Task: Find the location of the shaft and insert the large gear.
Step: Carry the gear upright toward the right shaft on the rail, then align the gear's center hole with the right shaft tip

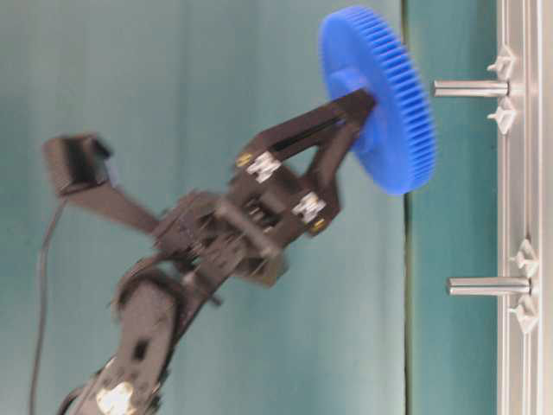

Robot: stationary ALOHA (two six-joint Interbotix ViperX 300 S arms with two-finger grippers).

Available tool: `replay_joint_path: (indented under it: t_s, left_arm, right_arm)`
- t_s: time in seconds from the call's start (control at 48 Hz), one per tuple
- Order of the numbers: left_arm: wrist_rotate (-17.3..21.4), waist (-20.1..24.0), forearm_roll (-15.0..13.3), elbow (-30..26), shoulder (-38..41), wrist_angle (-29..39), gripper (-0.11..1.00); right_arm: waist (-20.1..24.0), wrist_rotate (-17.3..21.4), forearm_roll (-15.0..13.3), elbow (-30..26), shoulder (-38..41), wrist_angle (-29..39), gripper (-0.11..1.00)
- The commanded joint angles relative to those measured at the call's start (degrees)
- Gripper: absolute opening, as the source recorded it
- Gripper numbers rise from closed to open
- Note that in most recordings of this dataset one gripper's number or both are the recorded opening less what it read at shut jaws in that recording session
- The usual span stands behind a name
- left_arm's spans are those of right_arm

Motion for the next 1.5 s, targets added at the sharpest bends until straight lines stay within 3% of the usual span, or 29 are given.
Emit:
replay_joint_path:
  t_s: [0.0,0.978,1.478]
  left_arm:
    - [-0.1,0.5,0.2,-2.8,0.4,-0.7,0.71]
    - [0.3,2.3,0.2,-7.9,6.3,7.5,0.71]
    - [0.1,3.3,0.2,-7.9,6.3,16.7,0.72]
  right_arm:
    - [-0.4,0.4,-0.1,-0.4,0.4,-0.2,0.14]
    - [-1.7,0.4,-0.1,0.2,-1.7,-0.2,0.14]
    - [-1.7,0.4,-0.1,1.1,-1.8,-0.5,0.14]
